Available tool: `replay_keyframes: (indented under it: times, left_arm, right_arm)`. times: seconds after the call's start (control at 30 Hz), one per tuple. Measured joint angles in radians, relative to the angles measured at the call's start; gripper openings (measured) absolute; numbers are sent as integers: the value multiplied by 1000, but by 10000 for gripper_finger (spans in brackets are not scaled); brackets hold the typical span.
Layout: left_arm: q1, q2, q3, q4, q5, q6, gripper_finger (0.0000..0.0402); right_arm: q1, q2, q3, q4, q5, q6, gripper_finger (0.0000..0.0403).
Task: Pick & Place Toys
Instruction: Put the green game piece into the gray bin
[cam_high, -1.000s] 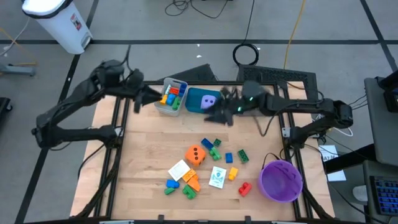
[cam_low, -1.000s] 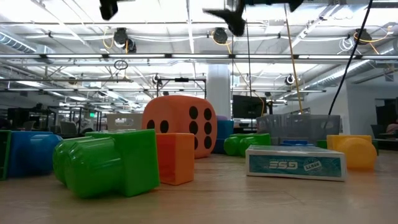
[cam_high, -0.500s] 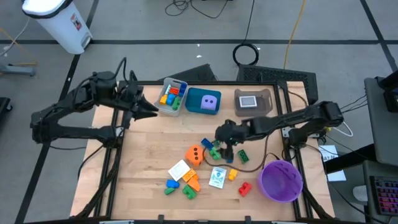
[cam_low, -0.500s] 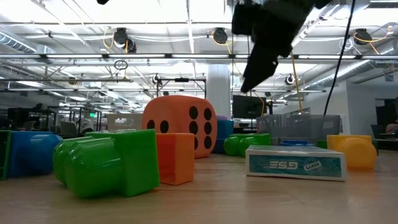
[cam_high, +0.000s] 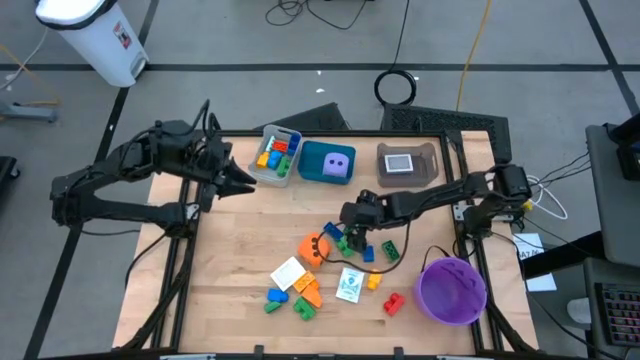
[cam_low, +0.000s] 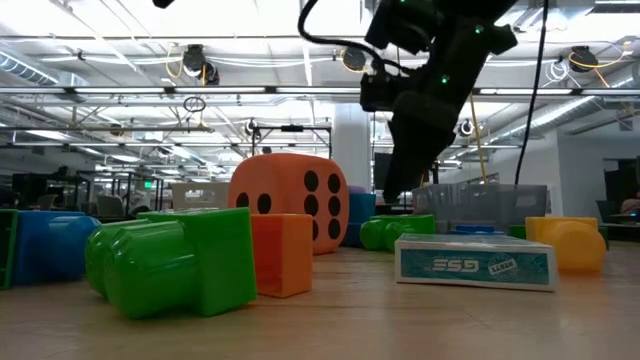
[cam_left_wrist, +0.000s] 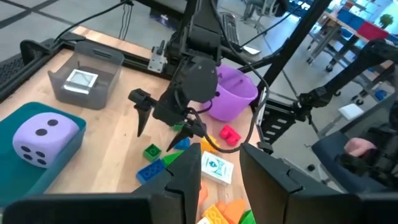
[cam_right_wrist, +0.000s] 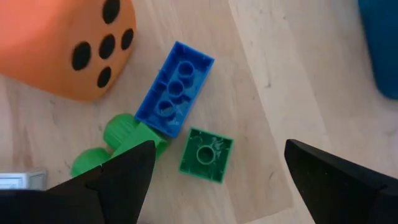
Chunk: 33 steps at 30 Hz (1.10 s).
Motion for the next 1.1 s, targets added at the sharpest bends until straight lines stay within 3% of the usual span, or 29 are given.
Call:
replay_keyframes:
  times: [0.7,1.1]
  left_arm:
    - [-8,0,0,-19,-83,5,118]
    - [-8,0,0,-19,-87,4,118]
  right_arm:
    - [-54,98,-1,16,-48,-22,346]
    - [-84,98,-1,22,-53,-40,263]
